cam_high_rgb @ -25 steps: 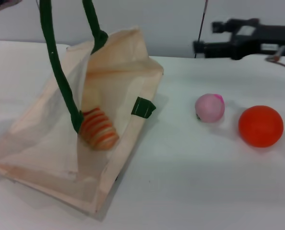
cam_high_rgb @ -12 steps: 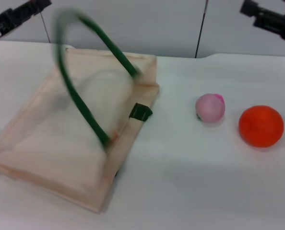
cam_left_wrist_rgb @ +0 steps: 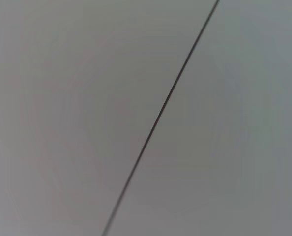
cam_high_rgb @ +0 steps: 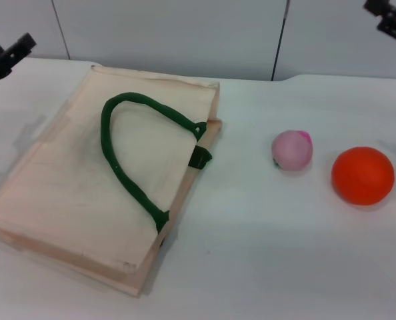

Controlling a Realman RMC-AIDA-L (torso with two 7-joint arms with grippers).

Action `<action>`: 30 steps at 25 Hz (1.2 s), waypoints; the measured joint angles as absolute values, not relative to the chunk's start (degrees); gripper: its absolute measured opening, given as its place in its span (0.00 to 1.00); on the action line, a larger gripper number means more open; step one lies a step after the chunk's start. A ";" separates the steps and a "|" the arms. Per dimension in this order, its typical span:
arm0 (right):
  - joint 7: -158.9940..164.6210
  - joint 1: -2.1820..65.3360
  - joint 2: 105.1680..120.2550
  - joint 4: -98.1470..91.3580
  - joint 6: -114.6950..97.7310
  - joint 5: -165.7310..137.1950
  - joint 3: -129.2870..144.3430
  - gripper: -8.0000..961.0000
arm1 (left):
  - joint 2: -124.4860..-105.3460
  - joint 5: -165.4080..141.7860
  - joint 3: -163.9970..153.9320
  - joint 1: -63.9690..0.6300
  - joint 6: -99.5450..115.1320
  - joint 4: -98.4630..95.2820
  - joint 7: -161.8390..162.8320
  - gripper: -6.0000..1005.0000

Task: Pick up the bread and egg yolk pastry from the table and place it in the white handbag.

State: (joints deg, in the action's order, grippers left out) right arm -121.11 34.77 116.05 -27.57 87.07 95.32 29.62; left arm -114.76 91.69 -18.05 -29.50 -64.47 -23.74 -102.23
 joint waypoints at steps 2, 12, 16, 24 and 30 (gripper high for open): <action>-127.14 34.83 116.16 -23.46 86.33 95.62 24.81 0.93 | -116.21 95.25 -16.12 -29.46 -65.53 -22.58 -111.21 0.87; -156.04 34.38 116.41 -3.38 79.63 106.99 7.47 0.93 | -116.50 117.79 -15.48 -29.80 -73.64 -7.18 -145.57 0.87; -157.33 33.76 116.46 -0.14 76.29 112.12 5.21 0.93 | -116.54 125.20 -15.46 -29.86 -77.00 -2.41 -154.46 0.87; -156.78 32.88 116.37 -0.09 75.71 113.07 5.00 0.93 | -116.56 128.40 -15.54 -28.46 -79.42 -0.81 -155.56 0.88; -156.77 32.87 116.36 0.00 75.67 113.11 4.96 0.93 | -116.54 128.82 -15.56 -28.39 -79.51 -0.65 -155.57 0.88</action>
